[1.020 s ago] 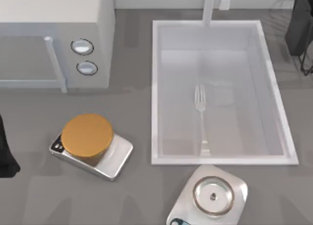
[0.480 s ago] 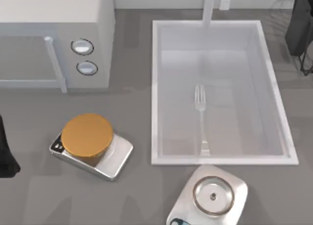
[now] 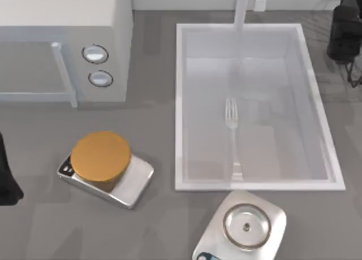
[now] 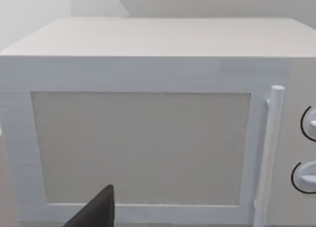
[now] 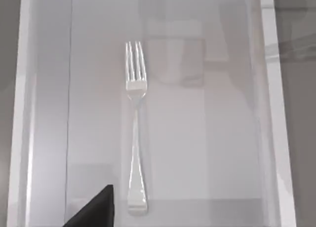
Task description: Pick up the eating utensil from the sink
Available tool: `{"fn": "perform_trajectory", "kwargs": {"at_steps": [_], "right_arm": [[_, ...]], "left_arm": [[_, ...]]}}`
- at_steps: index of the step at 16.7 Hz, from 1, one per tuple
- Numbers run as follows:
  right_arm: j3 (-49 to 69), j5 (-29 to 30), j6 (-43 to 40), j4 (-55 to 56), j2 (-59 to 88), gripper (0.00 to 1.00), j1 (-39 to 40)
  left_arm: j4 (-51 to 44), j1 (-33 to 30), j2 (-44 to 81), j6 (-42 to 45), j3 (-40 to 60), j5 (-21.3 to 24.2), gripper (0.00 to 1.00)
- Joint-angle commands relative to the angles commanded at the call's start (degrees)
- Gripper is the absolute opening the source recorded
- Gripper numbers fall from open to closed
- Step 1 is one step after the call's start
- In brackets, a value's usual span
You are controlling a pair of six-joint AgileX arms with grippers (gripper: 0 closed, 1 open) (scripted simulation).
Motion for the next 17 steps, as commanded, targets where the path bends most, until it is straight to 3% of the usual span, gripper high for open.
{"fn": "perform_trajectory", "kwargs": {"at_steps": [10, 17], "right_arm": [[48.92, 0.58, 5.97, -24.87, 55.08, 1.0, 9.32], [59.21, 0.8, 6.42, -29.38, 66.41, 1.0, 11.32]], "left_arm": [[0.0, 0.0, 0.0, 0.0, 0.0, 0.0, 1.0], [0.0, 0.0, 0.0, 0.0, 0.0, 0.0, 1.0]]}}
